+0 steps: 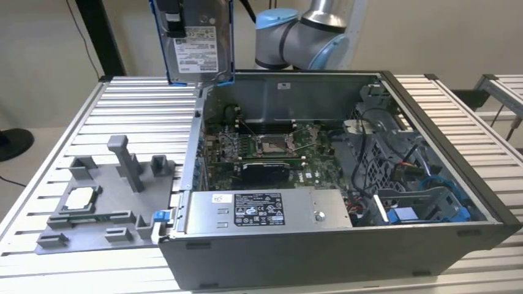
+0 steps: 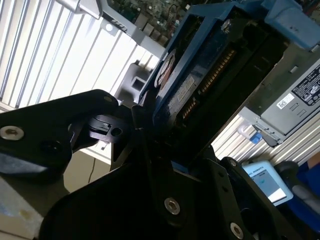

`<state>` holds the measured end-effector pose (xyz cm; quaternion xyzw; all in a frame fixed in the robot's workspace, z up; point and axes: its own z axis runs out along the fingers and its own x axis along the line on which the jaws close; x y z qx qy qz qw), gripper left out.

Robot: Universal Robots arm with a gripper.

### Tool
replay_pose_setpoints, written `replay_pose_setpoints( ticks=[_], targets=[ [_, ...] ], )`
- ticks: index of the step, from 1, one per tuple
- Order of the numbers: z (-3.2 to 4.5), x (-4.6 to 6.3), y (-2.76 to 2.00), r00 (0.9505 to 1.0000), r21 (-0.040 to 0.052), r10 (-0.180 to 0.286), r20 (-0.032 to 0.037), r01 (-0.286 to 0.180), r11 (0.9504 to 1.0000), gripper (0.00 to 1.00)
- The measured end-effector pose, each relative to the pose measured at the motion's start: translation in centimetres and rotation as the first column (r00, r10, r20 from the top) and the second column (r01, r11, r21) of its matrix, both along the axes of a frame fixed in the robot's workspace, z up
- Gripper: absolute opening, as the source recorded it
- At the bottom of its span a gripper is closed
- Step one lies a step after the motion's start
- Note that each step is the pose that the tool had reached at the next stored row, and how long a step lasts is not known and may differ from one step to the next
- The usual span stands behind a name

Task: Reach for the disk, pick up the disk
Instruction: 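Pick up the disk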

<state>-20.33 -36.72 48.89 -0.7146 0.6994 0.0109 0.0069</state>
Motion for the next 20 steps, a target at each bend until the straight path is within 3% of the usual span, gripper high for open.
replay_pose_setpoints(
  ticks=[20],
  targets=[
    [0.0, 4.9, 0.0, 1.0, 0.0001, 0.001, 0.0001, -0.001, 1.0, 0.0]
  ],
)
